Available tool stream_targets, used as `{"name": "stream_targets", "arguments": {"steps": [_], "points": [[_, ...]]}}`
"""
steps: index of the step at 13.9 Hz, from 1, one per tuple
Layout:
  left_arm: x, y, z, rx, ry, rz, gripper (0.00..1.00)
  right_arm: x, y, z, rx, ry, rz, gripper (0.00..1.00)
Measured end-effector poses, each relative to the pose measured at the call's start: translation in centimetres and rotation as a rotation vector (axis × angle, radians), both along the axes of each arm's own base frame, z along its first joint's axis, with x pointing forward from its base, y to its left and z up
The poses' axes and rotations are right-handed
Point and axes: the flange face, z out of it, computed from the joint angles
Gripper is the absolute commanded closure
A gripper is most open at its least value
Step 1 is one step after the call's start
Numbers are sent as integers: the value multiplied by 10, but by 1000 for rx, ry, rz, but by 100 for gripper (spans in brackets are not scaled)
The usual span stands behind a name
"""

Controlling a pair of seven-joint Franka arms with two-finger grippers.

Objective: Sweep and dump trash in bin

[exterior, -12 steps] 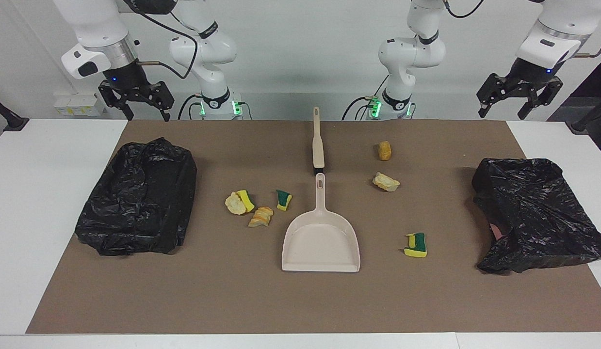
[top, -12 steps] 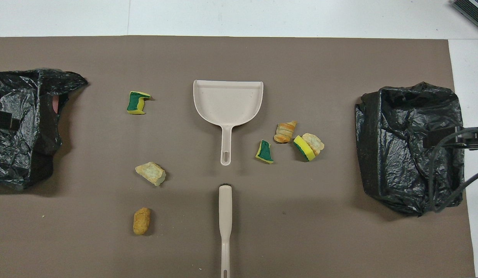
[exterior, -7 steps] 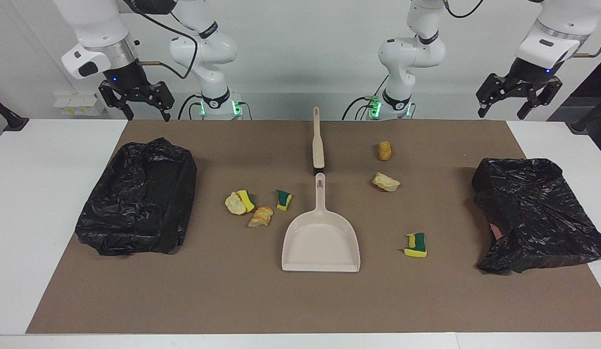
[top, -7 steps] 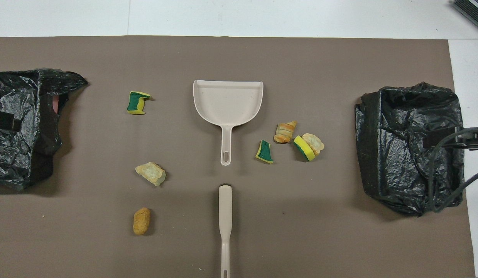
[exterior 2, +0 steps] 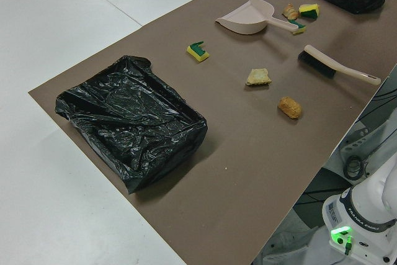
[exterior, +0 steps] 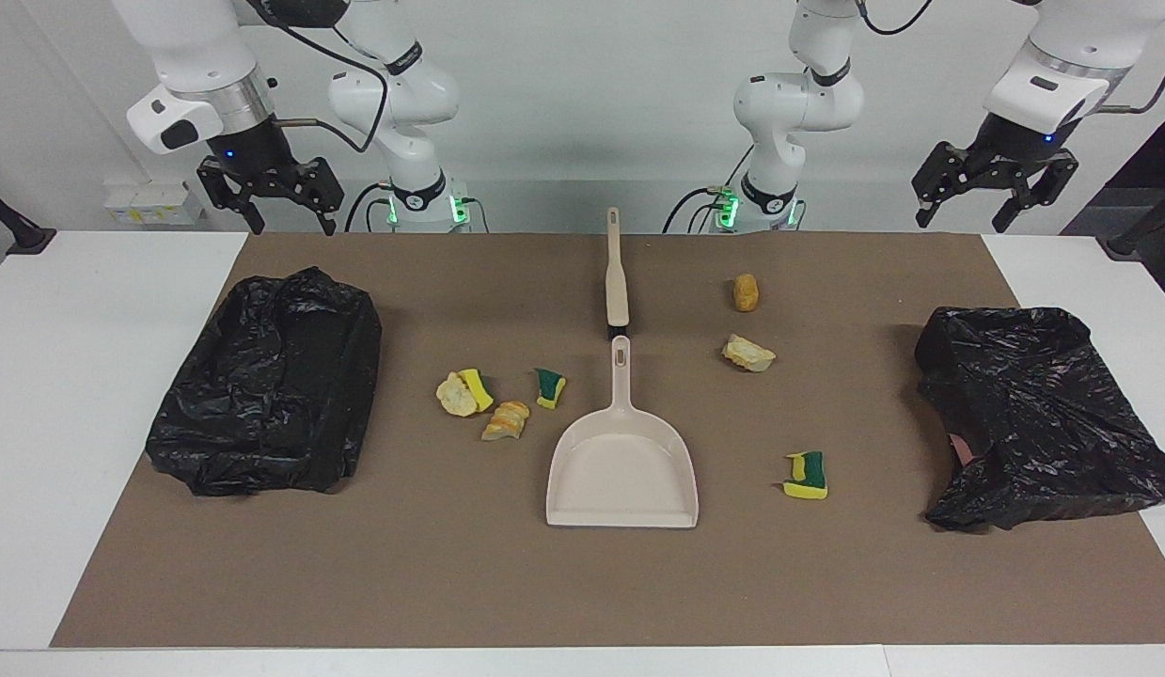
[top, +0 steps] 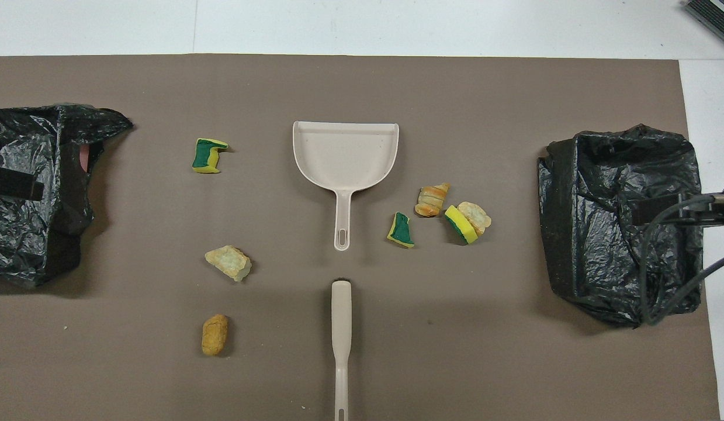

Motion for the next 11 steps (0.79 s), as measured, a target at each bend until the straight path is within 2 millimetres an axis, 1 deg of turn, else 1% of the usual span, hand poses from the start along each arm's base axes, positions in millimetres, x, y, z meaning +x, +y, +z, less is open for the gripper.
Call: {"name": "stream_targets", "arguments": {"steps": [1, 3, 8, 10, 11], "points": [[-1, -3, -1, 0, 3, -6, 0, 0, 2, -1, 0, 1, 4, 0], [-4, -16, -3, 1, 11, -30, 0, 0, 2, -2, 0, 4, 4, 0], [-17, -40, -11, 6, 34, -74, 0, 0, 2, -3, 0, 7, 4, 0], [-29, -57, -18, 12, 51, -88, 0, 0, 2, -4, 0, 8, 4, 0], [-37, -70, -25, 18, 63, -92, 0, 0, 2, -4, 0, 8, 4, 0]]}}
